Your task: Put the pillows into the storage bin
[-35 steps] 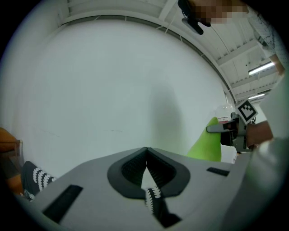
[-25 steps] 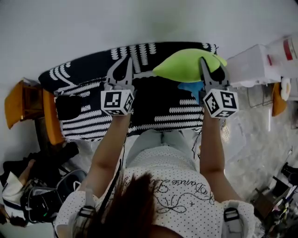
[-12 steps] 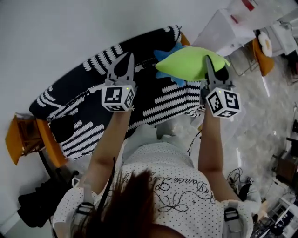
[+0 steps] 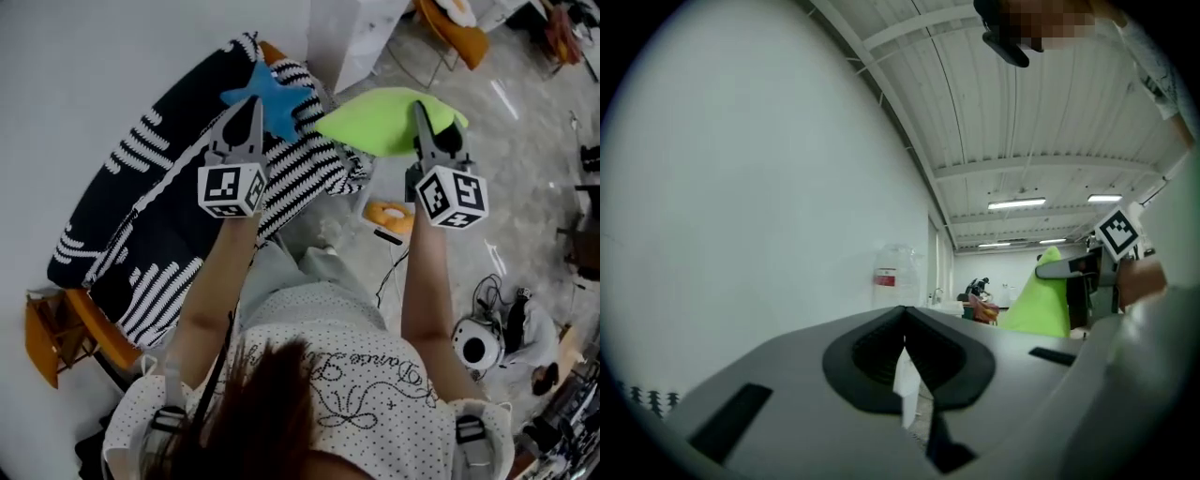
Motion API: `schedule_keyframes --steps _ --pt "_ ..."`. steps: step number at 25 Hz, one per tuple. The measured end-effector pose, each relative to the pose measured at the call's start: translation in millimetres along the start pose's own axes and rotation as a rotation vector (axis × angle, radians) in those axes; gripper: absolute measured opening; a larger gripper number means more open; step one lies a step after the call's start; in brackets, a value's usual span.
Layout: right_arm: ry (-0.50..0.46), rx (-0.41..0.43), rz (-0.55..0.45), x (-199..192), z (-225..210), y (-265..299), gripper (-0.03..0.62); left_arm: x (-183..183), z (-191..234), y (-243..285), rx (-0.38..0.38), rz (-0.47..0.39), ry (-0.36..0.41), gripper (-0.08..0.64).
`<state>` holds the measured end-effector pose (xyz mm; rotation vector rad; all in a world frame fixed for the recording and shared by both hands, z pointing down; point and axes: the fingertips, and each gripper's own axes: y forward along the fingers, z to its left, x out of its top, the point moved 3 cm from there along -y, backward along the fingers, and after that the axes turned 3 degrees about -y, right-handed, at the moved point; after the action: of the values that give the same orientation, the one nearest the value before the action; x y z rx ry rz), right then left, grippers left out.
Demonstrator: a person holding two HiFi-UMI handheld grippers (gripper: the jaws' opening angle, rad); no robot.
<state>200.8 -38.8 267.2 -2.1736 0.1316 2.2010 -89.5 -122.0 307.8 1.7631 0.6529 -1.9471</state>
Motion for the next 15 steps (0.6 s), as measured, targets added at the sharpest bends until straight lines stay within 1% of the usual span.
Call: schedule_keyframes --steps 5,8,11,15 --pt "0.012 -0.120 0.011 -6.6 -77.2 -67.5 0.167 -10.3 -95.0 33.2 -0.126 0.018 -0.018 0.003" --pt "0.032 -0.199 0.020 -14.7 -116.1 -96.4 0.167 -16.4 -140.6 56.2 -0.208 0.035 -0.021 0.003" --pt "0.052 -0.279 0.026 -23.9 -147.1 -115.6 0.167 -24.8 -172.3 89.4 -0.290 0.049 -0.023 0.003" --pt "0.068 -0.353 0.052 -40.2 -190.4 -117.2 0.167 -45.4 -202.4 146.9 -0.363 0.070 -0.036 0.003"
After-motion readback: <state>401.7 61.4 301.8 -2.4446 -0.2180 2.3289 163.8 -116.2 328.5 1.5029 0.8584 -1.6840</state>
